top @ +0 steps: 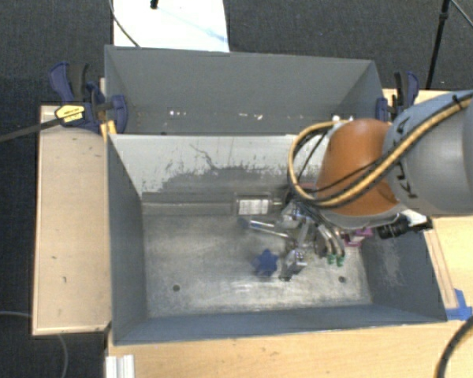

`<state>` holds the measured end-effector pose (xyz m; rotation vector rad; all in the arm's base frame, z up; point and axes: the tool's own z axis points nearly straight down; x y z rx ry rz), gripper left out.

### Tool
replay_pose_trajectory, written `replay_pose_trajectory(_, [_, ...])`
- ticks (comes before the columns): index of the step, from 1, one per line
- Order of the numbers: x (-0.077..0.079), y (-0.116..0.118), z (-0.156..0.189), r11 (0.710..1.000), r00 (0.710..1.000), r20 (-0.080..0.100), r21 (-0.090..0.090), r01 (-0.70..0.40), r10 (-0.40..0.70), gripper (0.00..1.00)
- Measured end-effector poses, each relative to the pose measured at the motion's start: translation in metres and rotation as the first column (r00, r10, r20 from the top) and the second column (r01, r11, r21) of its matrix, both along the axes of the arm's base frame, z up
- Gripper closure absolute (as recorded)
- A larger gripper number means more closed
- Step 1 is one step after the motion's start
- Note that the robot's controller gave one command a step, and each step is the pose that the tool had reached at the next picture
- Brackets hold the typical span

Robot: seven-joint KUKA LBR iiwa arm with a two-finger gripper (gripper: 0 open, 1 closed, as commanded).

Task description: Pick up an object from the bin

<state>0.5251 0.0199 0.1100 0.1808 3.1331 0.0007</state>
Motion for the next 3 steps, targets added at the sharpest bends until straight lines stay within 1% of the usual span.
replay_pose_trajectory(1, [0.008, 0.034, -0.035, 0.959, 0.959, 0.0, -0.001, -0.282, 0.282, 0.0])
replay_pose_trajectory(2, [0.009, 0.034, -0.033, 0.959, 0.959, 0.006, -0.001, -0.283, 0.283, 1.0])
replay_pose_trajectory(3, [0.022, -0.028, 0.177, 0.923, 0.923, 0.008, -0.006, -0.385, 0.385, 1.0])
